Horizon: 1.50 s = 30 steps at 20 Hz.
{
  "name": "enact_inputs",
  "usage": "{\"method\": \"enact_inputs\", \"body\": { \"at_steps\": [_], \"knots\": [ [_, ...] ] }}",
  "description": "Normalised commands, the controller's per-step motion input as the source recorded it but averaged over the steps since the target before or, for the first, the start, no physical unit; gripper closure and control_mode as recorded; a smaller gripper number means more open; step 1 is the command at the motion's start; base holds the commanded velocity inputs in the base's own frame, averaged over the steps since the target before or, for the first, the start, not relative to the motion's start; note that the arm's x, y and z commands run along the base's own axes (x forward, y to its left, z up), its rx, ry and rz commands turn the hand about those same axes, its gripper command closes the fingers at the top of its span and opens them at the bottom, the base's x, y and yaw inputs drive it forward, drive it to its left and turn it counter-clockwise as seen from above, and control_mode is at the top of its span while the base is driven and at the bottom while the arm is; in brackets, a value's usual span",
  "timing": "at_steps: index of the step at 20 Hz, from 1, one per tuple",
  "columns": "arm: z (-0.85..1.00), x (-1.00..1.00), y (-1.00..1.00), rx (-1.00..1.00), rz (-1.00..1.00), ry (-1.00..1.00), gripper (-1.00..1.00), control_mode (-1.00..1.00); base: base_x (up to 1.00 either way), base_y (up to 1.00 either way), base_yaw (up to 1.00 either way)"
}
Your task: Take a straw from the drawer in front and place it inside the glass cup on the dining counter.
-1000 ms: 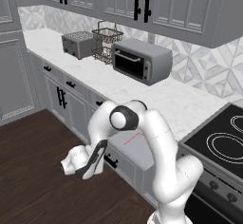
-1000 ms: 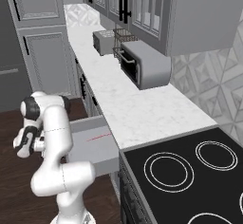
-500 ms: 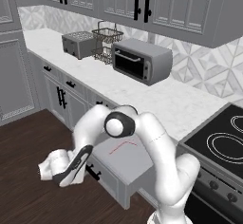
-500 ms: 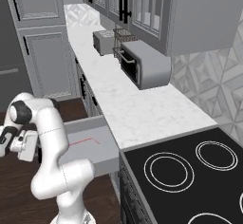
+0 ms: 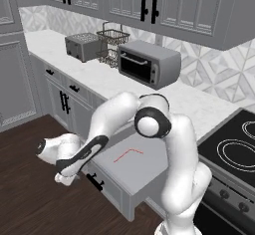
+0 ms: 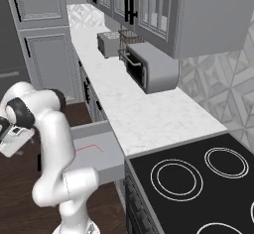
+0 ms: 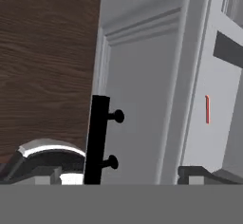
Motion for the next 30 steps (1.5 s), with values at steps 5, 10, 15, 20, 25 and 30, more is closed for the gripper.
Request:
{"method": "enact_inputs", "body": {
  "at_steps": [5,10,15,20,25,30],
  "knots": [
    [1.0,-0.46,-0.34,0.55,0.01,0.07,-1.0,-1.0,0.0,0.0,0.0],
    [0.8,-0.18,-0.77,0.38,0.0,0.0,-1.0,-1.0,0.0,0.0,0.0],
    [0.46,0.06,-0.99,0.3,-0.03,0.0,-1.0,-1.0,0.0,0.0,0.0],
    [0.08,0.44,-0.69,0.17,-0.09,0.08,-1.0,-1.0,0.0,0.0,0.0],
    [-0.16,0.74,-0.27,0.03,-0.07,0.12,-1.0,-1.0,0.0,0.0,0.0],
    [-0.41,0.72,-0.02,0.0,-0.06,0.15,-1.0,-1.0,0.0,0.0,0.0]
  ]
}}
